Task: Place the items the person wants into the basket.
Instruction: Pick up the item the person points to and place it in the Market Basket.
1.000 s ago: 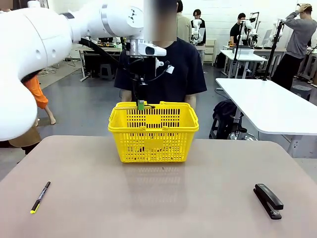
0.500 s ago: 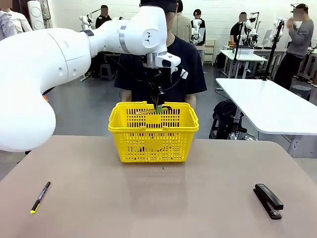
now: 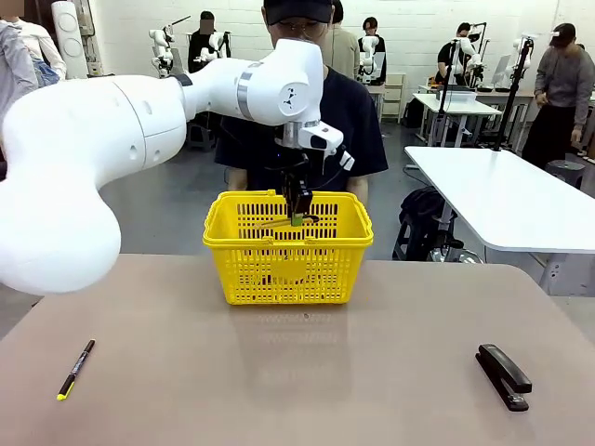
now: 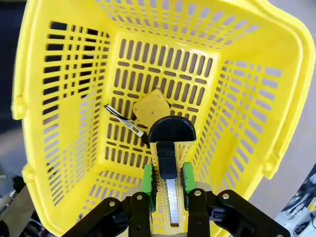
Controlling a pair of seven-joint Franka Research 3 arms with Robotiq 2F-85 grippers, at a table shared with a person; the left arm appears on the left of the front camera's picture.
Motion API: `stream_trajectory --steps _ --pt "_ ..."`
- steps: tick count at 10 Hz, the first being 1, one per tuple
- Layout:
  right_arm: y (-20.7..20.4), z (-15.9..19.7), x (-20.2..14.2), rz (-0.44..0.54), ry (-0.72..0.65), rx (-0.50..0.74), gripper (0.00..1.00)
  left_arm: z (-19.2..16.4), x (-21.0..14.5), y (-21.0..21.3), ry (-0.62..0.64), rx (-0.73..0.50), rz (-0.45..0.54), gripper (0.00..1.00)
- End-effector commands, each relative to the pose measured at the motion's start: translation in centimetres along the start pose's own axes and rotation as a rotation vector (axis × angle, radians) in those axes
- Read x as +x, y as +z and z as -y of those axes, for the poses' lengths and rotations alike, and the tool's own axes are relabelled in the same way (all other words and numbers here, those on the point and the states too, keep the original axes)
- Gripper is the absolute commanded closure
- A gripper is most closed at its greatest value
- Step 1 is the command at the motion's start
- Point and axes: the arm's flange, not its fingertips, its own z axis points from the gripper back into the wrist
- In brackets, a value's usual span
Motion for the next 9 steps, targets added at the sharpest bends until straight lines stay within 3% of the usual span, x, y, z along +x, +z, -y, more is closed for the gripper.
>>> stream_trajectory --steps 1,6,7,8,9 --pt "0.1 0.0 0.2 0.016 0.018 0.017 0.00 -2.0 2.7 0.6 0.032 -0.015 -0.058 0.73" --pt "0.1 0.0 0.2 0.016 0.018 0.017 0.00 -2.5 2.0 -1.9 0.035 -0.052 -0.113 0.73" --pt "0.1 0.0 0.2 0.016 0.018 0.017 0.00 -2.7 1.8 -2.1 0.030 -0.054 -0.121 0.13" --pt "0.1 0.0 0.2 0.016 0.018 0.017 0.00 -2.7 1.7 -2.1 0.028 -0.056 -0.120 0.13" --pt "0.1 0.0 0.2 0.016 0.018 0.017 0.00 -2.6 1.7 -2.2 0.029 -0.056 -0.118 0.00"
